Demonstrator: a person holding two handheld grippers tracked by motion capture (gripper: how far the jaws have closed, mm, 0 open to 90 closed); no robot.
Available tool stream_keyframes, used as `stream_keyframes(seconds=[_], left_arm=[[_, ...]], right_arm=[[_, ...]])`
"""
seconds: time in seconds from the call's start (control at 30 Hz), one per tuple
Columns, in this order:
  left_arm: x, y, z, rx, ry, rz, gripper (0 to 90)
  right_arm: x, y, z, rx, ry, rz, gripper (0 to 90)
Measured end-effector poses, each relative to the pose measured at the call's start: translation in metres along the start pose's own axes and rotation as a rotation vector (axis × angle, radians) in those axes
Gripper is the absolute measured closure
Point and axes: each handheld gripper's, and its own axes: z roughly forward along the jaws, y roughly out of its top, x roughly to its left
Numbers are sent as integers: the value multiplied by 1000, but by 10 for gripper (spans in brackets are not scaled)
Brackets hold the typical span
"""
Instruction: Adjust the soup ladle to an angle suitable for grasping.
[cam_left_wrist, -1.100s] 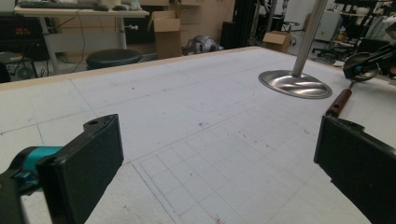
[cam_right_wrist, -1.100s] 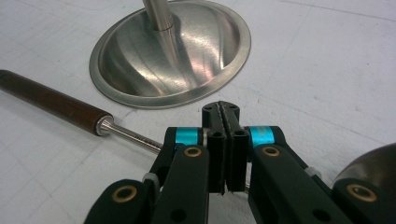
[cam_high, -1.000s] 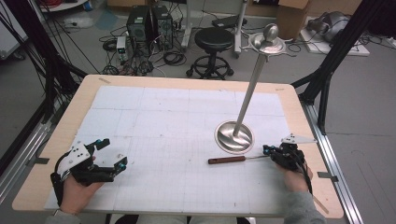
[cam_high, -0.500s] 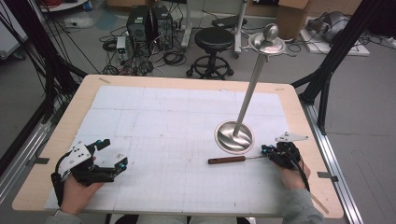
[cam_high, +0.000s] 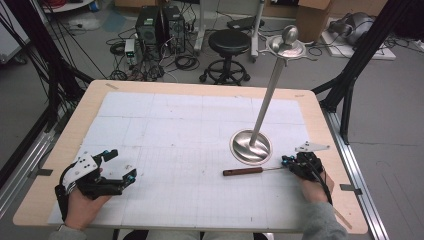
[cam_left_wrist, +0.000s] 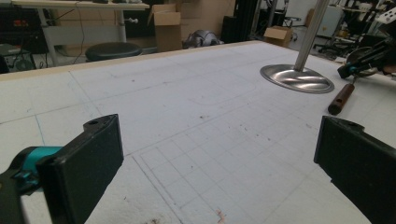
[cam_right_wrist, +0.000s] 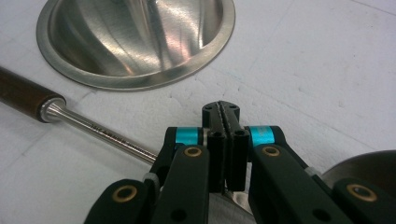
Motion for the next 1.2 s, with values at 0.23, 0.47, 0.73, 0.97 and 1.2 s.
stream_keyframes(seconds=[0.23, 0.47, 0.73, 0.97, 1.2], left_arm=[[0, 0, 0, 4, -3, 1, 18], [0, 0, 0, 6, -4, 2, 18], [0, 0, 0, 6, -4, 2, 18], [0, 0, 0, 5, -4, 0, 18], [0, 0, 0, 8, -3, 0, 18]], right_arm=[[1, 1, -3, 30, -15, 14, 896], [2, 1, -4, 46, -36, 5, 896], [1, 0, -6, 51, -42, 16, 896], [0, -2, -8, 56, -23, 59, 899], [4, -4, -13, 71, -5, 70, 899]])
